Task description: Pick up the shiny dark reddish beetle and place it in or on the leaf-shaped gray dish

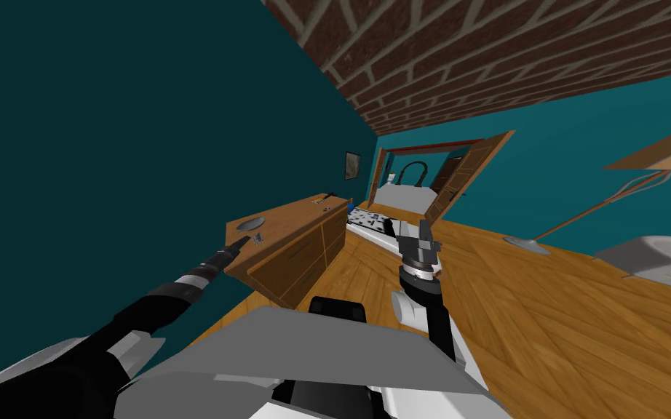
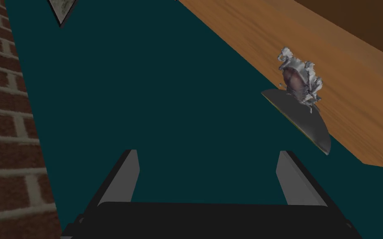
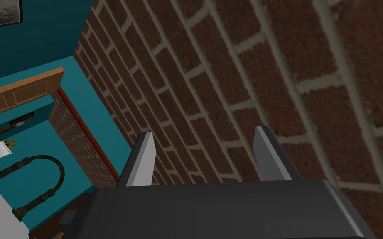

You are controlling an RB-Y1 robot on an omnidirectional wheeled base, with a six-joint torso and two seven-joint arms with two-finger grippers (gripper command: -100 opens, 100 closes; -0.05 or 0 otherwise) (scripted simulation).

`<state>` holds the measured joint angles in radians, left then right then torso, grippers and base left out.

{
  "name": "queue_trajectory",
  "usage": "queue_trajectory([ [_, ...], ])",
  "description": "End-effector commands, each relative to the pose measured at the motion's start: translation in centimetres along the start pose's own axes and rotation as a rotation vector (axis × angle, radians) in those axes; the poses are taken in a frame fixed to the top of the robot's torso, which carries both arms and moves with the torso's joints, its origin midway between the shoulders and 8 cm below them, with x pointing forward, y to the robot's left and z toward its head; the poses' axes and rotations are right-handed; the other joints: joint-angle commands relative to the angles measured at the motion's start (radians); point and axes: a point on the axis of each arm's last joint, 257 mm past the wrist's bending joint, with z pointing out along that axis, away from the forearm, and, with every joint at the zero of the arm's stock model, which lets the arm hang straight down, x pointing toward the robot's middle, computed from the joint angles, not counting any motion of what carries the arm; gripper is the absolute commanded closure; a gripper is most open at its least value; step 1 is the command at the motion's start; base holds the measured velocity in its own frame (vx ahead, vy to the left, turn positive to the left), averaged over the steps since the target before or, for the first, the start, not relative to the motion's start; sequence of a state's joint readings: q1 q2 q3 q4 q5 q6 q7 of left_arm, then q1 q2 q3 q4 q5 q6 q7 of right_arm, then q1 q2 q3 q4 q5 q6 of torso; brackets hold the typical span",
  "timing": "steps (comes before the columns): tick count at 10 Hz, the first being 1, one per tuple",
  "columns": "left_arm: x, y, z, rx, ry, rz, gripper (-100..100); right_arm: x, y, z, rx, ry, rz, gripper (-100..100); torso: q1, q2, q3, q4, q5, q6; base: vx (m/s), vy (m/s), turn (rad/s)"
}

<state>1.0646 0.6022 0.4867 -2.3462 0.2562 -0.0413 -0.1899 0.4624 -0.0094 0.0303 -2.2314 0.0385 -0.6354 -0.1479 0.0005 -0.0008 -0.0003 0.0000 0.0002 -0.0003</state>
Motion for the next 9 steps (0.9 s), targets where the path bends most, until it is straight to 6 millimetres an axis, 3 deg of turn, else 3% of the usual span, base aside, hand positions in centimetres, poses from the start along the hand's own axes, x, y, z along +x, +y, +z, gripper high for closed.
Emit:
queue_trajectory([
  [1, -0.7, 1.6, -0.5, -0.060, 0.033, 0.059, -100, 0.0, 0.0, 0.0, 0.000, 0.000, 0.000, 0, 0.000, 0.000, 0.000, 0.000, 0.000, 0.000, 0.013, -0.016, -0.106],
  [9, -3.5, 6.6, -2.5, -0.274, 0.154, 0.231, -100, 0.0, 0.0, 0.0, 0.000, 0.000, 0.000, 0, 0.000, -0.002, -0.001, 0.000, 0.000, 0.000, 0.028, -0.011, -0.047],
])
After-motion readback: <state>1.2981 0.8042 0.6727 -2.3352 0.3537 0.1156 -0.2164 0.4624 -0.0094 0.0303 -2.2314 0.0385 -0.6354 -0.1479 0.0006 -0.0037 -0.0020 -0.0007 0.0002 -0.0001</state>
